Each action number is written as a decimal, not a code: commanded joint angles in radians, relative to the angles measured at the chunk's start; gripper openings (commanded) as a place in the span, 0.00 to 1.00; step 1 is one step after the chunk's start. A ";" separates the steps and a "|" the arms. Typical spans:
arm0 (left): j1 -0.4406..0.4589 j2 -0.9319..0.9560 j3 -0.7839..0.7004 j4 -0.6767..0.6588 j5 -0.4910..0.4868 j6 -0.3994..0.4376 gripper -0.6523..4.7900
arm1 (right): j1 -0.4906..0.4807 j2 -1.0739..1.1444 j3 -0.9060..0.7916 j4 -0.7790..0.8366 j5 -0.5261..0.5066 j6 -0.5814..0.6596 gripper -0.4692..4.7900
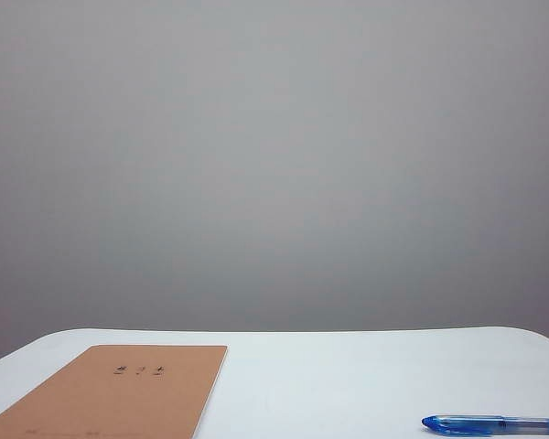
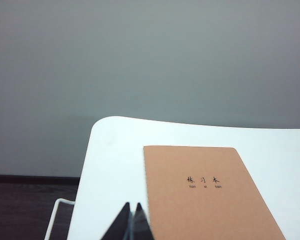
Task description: Pick up a pen on the table and place it on the notebook.
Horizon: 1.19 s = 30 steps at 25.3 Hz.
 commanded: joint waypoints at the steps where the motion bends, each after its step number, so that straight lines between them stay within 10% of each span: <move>1: 0.000 0.000 0.000 0.002 0.029 -0.005 0.11 | 0.001 0.001 -0.006 0.032 -0.003 0.090 0.08; 15: 0.000 0.011 0.143 0.074 0.109 -0.209 0.11 | 0.029 0.002 -0.002 0.215 -0.105 0.263 0.08; 20: 0.000 0.167 0.267 0.056 0.200 -0.212 0.11 | 0.098 0.026 0.065 0.177 0.072 0.262 0.08; 26: 0.000 0.465 0.468 0.018 0.273 -0.095 0.11 | 0.106 0.291 0.259 0.219 0.178 0.250 0.08; 30: 0.001 0.630 0.658 -0.113 0.187 0.036 0.11 | 0.108 0.556 0.450 0.259 0.063 0.076 0.08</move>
